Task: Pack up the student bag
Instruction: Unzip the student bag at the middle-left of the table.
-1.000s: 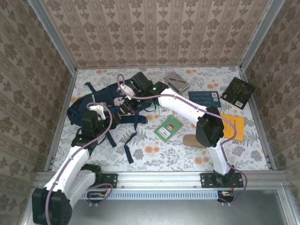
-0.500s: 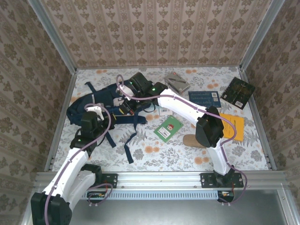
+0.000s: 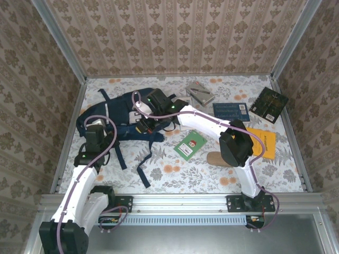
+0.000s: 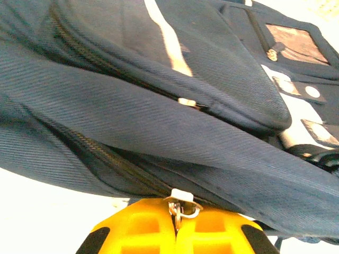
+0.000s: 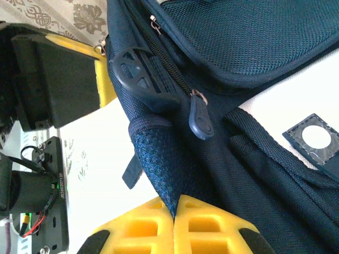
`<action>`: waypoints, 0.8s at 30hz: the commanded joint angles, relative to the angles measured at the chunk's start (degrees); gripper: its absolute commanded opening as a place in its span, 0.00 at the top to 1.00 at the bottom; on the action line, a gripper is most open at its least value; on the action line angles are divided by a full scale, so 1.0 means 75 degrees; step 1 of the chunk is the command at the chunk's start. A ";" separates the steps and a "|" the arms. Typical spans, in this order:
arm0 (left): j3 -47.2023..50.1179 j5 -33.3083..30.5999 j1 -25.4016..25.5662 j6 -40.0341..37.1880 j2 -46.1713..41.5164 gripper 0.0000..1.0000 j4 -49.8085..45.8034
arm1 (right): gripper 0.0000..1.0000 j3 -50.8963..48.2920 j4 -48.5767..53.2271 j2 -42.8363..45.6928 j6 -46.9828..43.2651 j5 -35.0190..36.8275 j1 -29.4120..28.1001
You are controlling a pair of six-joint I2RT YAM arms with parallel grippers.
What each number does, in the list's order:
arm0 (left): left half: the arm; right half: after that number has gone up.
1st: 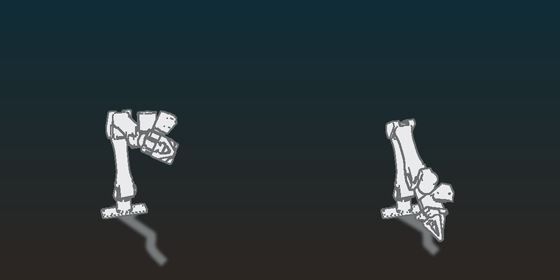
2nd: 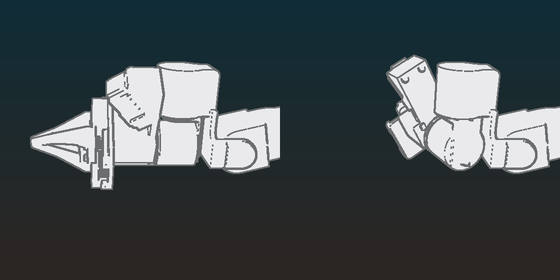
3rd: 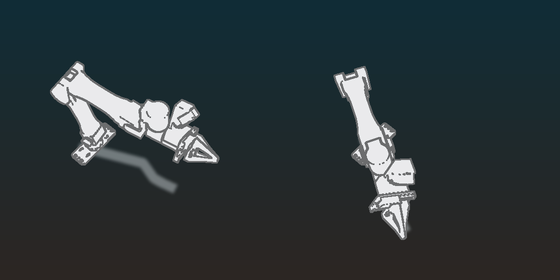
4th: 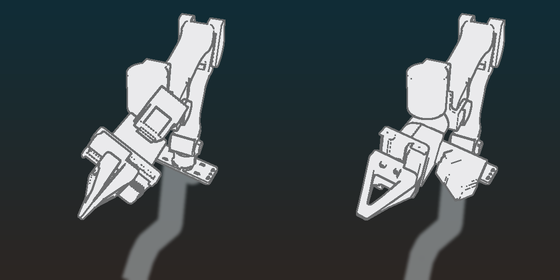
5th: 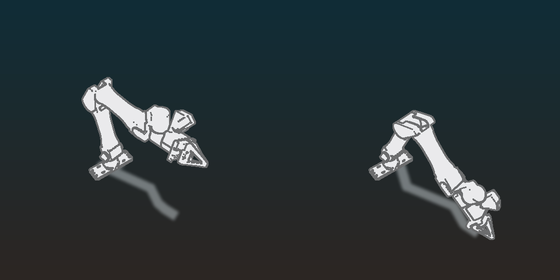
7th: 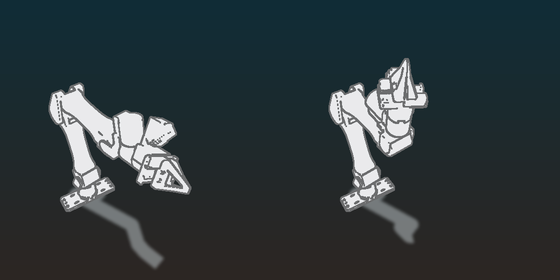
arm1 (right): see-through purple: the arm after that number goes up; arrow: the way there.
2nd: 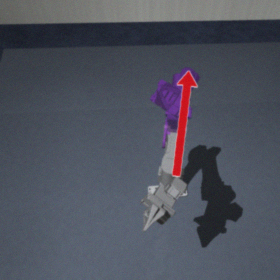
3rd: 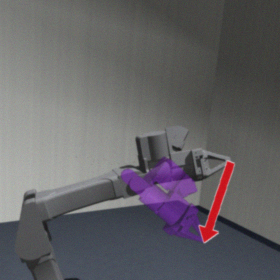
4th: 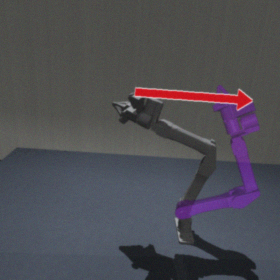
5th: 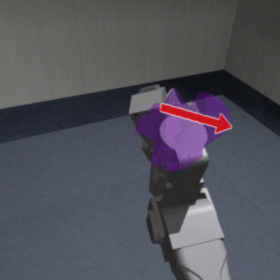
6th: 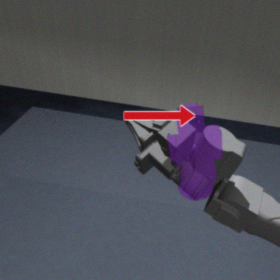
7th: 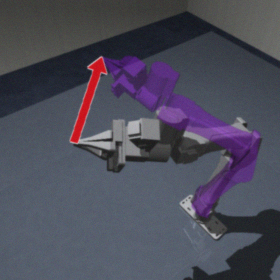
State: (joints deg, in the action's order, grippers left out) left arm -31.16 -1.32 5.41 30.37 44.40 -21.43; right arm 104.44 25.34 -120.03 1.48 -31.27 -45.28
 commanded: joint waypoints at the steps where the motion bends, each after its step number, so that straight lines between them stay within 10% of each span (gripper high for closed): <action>1: -0.0453 -0.1473 -0.0528 0.0086 -0.0006 1.00 -0.0289 | 1.00 -0.0272 -0.0070 0.0704 -0.0260 0.0364 0.0204; 14: -0.0754 -0.0255 -0.1559 -0.0356 0.0961 1.00 0.0496 | 1.00 -0.0709 -0.0148 0.0951 -0.1114 0.0656 0.0270; 19: -0.0404 0.0874 -0.1039 -0.0231 0.0454 1.00 0.0708 | 0.57 -0.0661 -0.0149 0.0940 -0.0944 0.1301 0.0295; 24: -0.0176 0.0478 -0.0226 0.0040 -0.0108 1.00 0.0260 | 0.58 -0.1336 -0.0526 0.1414 -0.0587 0.1134 0.0110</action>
State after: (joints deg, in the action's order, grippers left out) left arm -32.51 3.77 1.63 28.95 46.13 -21.34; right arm 97.10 21.26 -113.06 -4.16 -23.16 -42.72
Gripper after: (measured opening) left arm 0.048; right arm 0.427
